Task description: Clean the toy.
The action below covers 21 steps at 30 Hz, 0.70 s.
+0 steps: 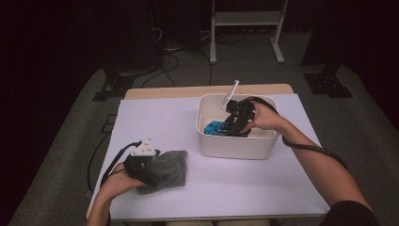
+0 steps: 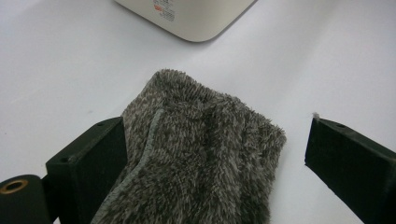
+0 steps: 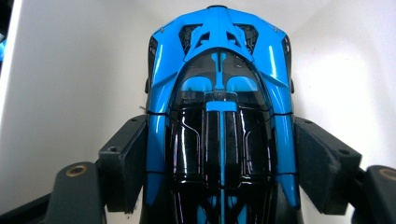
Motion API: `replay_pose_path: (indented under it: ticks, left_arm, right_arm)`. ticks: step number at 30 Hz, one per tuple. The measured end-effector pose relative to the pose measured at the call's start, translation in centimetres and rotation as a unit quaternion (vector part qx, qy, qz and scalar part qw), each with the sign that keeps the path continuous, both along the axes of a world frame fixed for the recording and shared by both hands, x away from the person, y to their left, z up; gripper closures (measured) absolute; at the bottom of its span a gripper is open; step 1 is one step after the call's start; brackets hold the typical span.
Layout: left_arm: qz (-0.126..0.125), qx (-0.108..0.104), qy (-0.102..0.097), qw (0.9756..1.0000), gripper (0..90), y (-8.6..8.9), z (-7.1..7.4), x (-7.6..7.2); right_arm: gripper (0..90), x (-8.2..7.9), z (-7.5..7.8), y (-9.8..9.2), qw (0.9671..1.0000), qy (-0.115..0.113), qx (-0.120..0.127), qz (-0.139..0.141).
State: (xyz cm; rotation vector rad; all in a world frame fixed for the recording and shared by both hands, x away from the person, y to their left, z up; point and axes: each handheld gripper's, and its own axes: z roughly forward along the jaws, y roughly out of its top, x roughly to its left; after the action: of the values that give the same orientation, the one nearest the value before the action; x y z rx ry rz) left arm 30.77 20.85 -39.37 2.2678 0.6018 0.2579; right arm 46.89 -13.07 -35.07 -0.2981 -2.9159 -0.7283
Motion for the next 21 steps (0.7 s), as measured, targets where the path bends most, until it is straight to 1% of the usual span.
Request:
replay_pose_path:
  ticks: [3,15,21]
  left_arm:
    - [0.001,-0.005,0.000,1.0000,5.1,0.02,-0.03,-0.02]
    - [-0.001,-0.003,0.000,1.0000,5.1,0.03,-0.01,-0.03]
    - [-0.001,-0.003,0.000,1.0000,5.1,0.06,0.02,-0.01]
  right_arm:
    - [25.1,0.08,-0.09,0.08,1.0000,0.000,-0.004,0.000]
    - [25.1,-0.12,-0.43,0.19,0.9998,0.006,-0.017,0.001]
    - [25.1,-0.12,-0.45,0.18,0.9998,0.008,-0.016,0.001]
